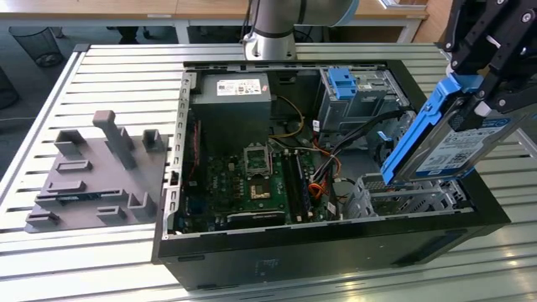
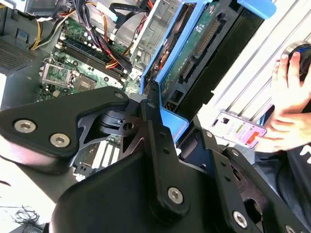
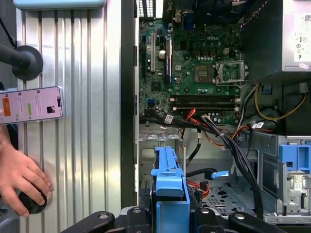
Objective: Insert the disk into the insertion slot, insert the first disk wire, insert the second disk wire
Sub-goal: 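Insert the disk into the insertion slot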
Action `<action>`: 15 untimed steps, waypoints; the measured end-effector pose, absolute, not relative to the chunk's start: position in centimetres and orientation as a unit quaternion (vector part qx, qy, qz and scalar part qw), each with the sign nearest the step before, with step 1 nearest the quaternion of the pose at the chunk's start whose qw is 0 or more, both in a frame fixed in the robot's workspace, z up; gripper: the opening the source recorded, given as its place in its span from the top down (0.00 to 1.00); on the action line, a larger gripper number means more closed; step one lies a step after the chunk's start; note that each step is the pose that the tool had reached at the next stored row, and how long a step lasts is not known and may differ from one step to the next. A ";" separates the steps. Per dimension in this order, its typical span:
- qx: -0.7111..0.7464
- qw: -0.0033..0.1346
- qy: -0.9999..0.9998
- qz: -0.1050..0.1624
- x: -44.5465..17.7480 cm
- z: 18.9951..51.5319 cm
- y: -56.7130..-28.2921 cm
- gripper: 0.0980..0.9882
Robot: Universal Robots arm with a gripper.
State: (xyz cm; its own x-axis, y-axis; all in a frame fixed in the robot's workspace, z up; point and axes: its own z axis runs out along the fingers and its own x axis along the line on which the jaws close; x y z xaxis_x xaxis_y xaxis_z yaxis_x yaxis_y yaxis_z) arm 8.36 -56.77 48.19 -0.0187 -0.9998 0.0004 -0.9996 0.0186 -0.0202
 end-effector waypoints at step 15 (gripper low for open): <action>-0.700 0.007 0.714 -0.007 8.3 47.8 -56.8 0.70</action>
